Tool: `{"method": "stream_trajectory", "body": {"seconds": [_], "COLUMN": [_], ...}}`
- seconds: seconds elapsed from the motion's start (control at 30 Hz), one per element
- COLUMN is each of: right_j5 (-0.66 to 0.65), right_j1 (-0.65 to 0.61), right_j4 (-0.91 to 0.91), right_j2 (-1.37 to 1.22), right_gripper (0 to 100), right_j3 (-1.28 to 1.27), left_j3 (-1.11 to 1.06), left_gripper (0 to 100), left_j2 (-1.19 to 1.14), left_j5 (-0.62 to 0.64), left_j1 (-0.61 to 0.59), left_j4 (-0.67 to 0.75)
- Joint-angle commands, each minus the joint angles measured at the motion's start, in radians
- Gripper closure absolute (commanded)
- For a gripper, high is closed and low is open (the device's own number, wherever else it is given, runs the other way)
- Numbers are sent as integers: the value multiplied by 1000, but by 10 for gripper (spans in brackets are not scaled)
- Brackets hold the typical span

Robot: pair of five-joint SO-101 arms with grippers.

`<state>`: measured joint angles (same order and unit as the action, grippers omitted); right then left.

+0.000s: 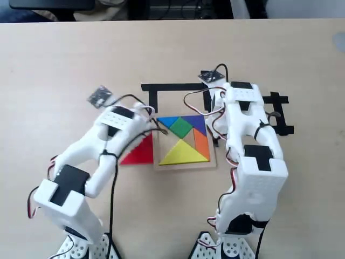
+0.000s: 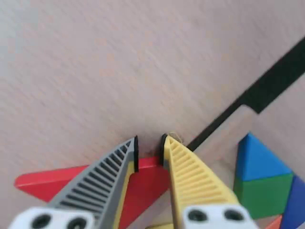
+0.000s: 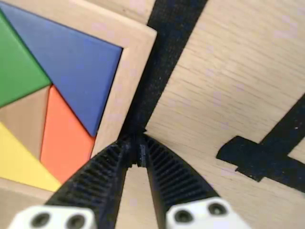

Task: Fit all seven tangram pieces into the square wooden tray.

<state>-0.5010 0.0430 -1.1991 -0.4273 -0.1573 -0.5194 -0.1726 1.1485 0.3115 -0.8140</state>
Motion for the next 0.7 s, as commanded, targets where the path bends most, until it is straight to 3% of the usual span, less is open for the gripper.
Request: {"method": "stream_trajectory", "body": {"seconds": [0.0,0.1,0.23,0.33,0.5,0.67], "right_j5": [-6,-6,-5,-5,-8,-6], "right_j1": [-21,-21,-21,-21,-25,-29], "right_j4": [-14,-14,-14,-14,-14,-14], "right_j2": [-2,-2,-2,-2,-2,-2], "right_gripper": [988,988,988,988,988,988], "right_j3": [-7,-7,-7,-7,-7,-7], "left_j3": [58,137,239,389,478,407], "left_gripper": [888,888,887,885,884,885], "left_j2": [14,14,15,57,109,69], "left_j5": [-9,-12,-64,-133,-339,-514], "left_j1": [58,44,-110,-223,-94,28], "left_j4": [-107,-203,-253,-448,-890,-899]}}
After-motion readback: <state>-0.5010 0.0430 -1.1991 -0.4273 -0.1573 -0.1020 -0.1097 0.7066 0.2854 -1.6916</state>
